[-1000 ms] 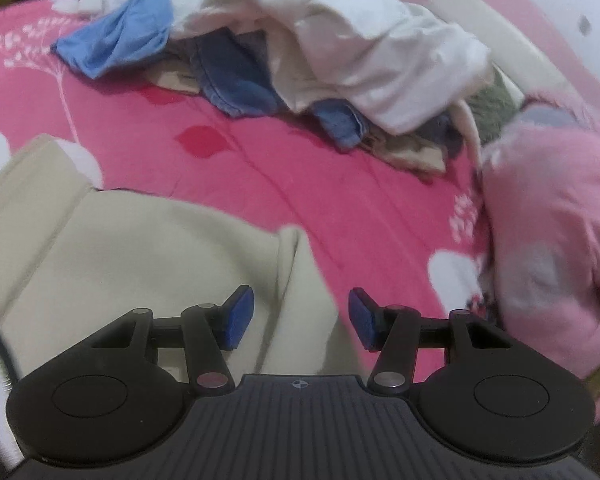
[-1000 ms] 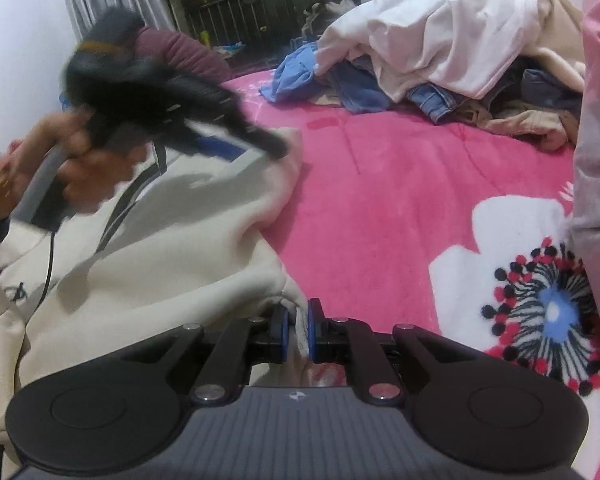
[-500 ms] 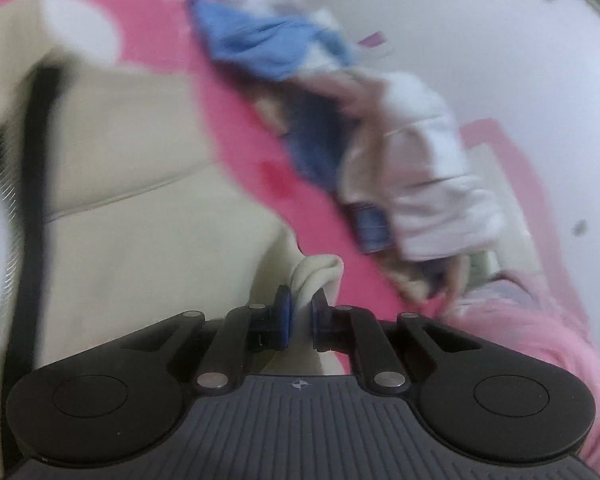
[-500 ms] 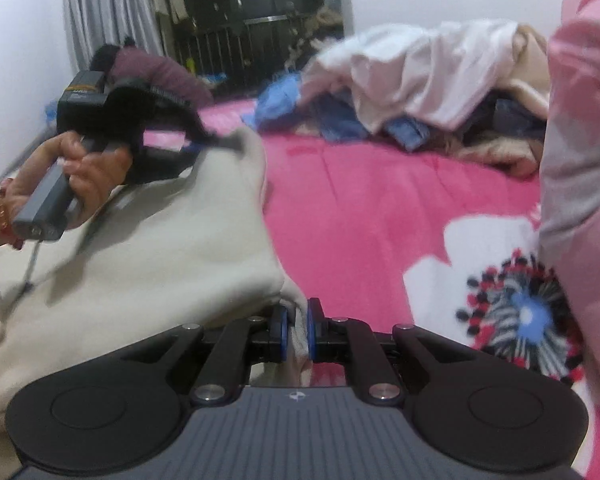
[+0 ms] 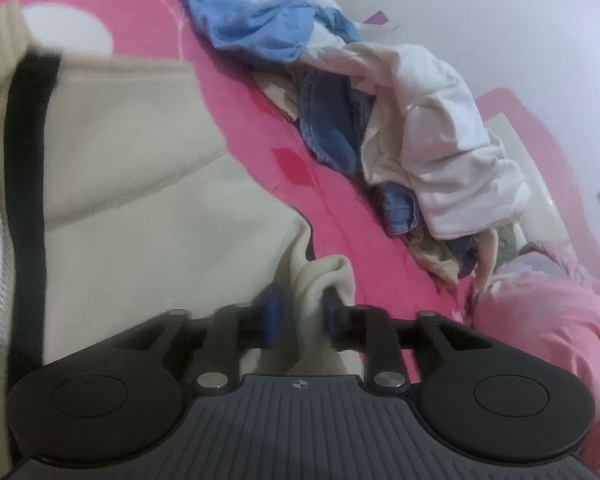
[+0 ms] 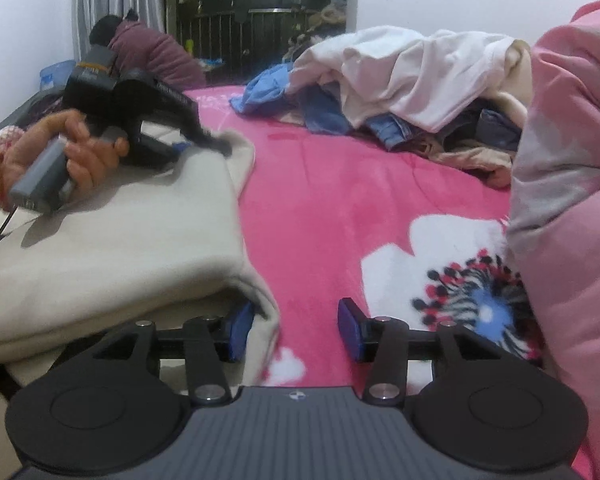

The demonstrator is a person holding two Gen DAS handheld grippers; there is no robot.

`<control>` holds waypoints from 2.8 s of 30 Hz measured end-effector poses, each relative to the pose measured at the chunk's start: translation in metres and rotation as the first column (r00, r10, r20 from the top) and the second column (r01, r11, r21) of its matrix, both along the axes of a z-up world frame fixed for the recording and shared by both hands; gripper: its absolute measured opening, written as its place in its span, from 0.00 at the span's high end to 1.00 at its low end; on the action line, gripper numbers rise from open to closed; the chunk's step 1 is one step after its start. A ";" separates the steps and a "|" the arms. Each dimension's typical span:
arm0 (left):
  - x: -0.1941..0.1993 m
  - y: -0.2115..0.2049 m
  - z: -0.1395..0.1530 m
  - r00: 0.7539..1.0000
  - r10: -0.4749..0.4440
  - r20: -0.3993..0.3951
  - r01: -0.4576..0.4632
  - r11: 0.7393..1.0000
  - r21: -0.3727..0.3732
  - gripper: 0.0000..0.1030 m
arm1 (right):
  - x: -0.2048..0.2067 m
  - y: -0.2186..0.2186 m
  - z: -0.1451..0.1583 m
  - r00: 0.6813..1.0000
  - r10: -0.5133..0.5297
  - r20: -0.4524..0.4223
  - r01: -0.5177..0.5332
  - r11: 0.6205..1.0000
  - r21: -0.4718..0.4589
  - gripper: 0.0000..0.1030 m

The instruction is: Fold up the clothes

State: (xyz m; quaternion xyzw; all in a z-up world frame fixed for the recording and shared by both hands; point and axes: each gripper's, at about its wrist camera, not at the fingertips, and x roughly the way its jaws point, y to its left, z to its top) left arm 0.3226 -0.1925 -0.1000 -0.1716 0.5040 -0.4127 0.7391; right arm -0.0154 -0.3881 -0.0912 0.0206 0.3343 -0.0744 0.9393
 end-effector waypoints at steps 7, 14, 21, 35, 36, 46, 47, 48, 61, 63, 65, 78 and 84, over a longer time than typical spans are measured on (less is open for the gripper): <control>-0.007 0.036 0.036 0.989 0.092 0.118 -0.103 0.990 0.095 0.51 | -0.017 -0.015 0.008 0.993 -0.094 -0.072 0.098 0.993 0.060 0.46; -0.026 0.112 0.097 0.962 0.078 0.263 -0.115 0.985 0.128 0.50 | -0.033 -0.027 0.022 0.950 -0.297 -0.097 0.306 0.947 0.095 0.49; -0.076 0.181 0.150 0.936 -0.109 0.335 0.029 0.972 0.234 0.38 | -0.022 0.035 0.078 0.998 0.022 0.056 -0.031 0.986 0.166 0.49; -0.128 0.246 0.087 0.952 -0.307 -0.001 0.281 0.871 0.403 0.38 | -0.050 0.253 0.078 0.572 0.820 -0.030 -0.816 0.564 -0.128 0.45; -0.125 0.246 0.077 0.955 -0.294 -0.040 0.285 0.872 0.399 0.42 | -0.056 0.264 0.073 0.543 0.838 -0.047 -0.831 0.528 -0.176 0.45; -0.114 0.254 0.046 0.964 -0.209 -0.166 0.257 0.892 0.371 0.57 | -0.065 0.332 0.024 0.424 0.883 -0.199 -0.842 0.304 -0.445 0.54; -0.114 0.256 0.045 0.962 -0.203 -0.183 0.258 0.893 0.368 0.58 | -0.062 0.334 0.022 0.435 0.879 -0.197 -0.837 0.314 -0.448 0.60; -0.113 0.258 0.044 0.960 -0.197 -0.200 0.260 0.894 0.365 0.58 | -0.059 0.334 0.022 0.446 0.875 -0.190 -0.835 0.330 -0.441 0.67; -0.102 0.245 0.035 0.941 -0.242 -0.238 0.304 0.912 0.275 0.52 | -0.047 0.290 0.072 0.530 0.848 0.004 -0.845 0.528 0.083 0.86; -0.110 0.230 0.029 0.934 -0.274 -0.230 0.333 0.900 0.281 0.52 | -0.046 0.290 0.075 0.533 0.846 0.012 -0.842 0.529 0.107 0.86; -0.118 0.220 0.028 0.930 -0.301 -0.210 0.353 0.890 0.289 0.52 | -0.052 0.285 0.079 0.530 0.848 0.025 -0.845 0.525 0.096 0.86; -0.133 0.218 0.028 0.958 -0.259 -0.121 0.285 0.898 0.336 0.97 | -0.058 0.282 0.083 0.543 0.836 0.076 -0.839 0.541 0.053 0.86; -0.120 0.217 0.069 0.967 -0.254 -0.018 0.247 0.918 0.309 1.00 | -0.052 0.283 0.100 0.546 0.822 0.159 -0.833 0.553 0.000 0.86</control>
